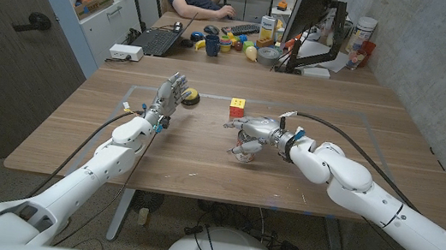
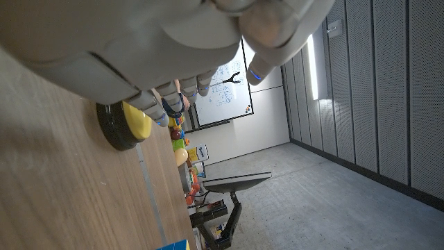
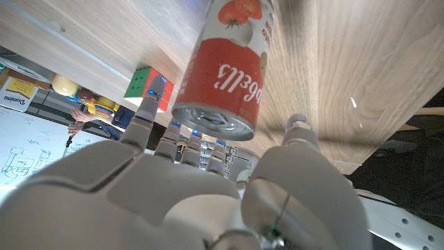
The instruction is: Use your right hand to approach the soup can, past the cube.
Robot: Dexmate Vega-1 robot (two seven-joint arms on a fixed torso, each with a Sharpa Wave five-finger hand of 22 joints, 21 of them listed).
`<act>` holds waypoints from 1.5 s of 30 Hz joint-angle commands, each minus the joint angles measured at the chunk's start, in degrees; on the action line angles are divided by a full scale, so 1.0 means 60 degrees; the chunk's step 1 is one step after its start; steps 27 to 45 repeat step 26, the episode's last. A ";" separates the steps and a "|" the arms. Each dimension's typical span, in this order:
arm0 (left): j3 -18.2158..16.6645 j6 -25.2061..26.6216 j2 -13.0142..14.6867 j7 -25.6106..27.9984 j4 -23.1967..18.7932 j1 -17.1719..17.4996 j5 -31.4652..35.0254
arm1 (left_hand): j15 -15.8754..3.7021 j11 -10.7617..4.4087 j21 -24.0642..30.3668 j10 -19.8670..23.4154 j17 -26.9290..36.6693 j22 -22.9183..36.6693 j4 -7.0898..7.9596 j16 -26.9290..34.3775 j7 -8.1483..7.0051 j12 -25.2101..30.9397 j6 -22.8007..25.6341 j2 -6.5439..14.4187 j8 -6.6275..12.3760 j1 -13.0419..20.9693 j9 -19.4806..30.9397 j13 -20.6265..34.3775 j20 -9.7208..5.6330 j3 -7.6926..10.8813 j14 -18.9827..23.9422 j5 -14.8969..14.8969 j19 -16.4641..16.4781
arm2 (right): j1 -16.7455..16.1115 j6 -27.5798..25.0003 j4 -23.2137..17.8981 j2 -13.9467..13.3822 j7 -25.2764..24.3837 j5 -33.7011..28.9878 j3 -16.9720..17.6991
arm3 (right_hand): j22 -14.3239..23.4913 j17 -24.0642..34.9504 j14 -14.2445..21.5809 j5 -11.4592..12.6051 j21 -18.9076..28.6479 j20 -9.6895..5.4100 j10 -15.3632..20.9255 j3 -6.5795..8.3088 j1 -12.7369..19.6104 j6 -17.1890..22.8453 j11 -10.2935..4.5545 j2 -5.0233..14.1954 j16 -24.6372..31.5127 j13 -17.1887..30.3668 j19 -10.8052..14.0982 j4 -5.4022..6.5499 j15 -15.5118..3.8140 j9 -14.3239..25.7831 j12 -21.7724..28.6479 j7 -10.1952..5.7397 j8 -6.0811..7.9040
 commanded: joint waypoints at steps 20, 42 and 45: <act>0.0057 0.0027 0.0012 0.0013 -0.0110 0.0012 0.0047 | 0.0016 -0.0005 0.0041 -0.0044 0.0050 0.0039 0.0028 0.0063 0.0030 0.0052 -0.0041 0.1146 0.0054 0.0018 0.0022 0.0035 0.0002 -0.0056 -0.0027 0.0098 0.0090 | -0.0288 -0.0085 -0.0191 -0.0114 -0.0276 0.0098 0.0176 | 0.0014 -0.0008 0.0164 0.0092 -0.0157 -0.0006 0.0229 -0.0078 0.0176 0.0273 0.0023 0.0062 -0.0065 0.0016 0.0268 -0.0030 -0.0064 0.0038 0.0019 0.0051 0.0054; 0.0078 0.0033 -0.0006 -0.0024 -0.0064 -0.0013 0.0045 | 0.0015 -0.0011 0.0041 -0.0040 0.0049 0.0038 0.0028 0.0065 0.0023 0.0053 -0.0037 0.1146 0.0056 0.0019 0.0022 0.0035 0.0000 -0.0062 -0.0023 0.0101 0.0090 | -0.0307 -0.0084 -0.0150 -0.0085 -0.0333 0.0152 0.0179 | 0.0013 -0.0008 0.0197 0.0099 -0.0205 -0.0005 0.0279 -0.0109 0.0187 0.0324 0.0053 0.0085 -0.0072 0.0020 0.0325 -0.0015 -0.0085 0.0040 0.0029 0.0074 0.0057; 0.0078 0.0033 -0.0006 -0.0024 -0.0064 -0.0013 0.0045 | 0.0015 -0.0011 0.0041 -0.0040 0.0049 0.0038 0.0028 0.0065 0.0023 0.0053 -0.0037 0.1146 0.0056 0.0019 0.0022 0.0035 0.0000 -0.0062 -0.0023 0.0101 0.0090 | -0.0307 -0.0084 -0.0150 -0.0085 -0.0333 0.0152 0.0179 | 0.0013 -0.0008 0.0197 0.0099 -0.0205 -0.0005 0.0279 -0.0109 0.0187 0.0324 0.0053 0.0085 -0.0072 0.0020 0.0325 -0.0015 -0.0085 0.0040 0.0029 0.0074 0.0057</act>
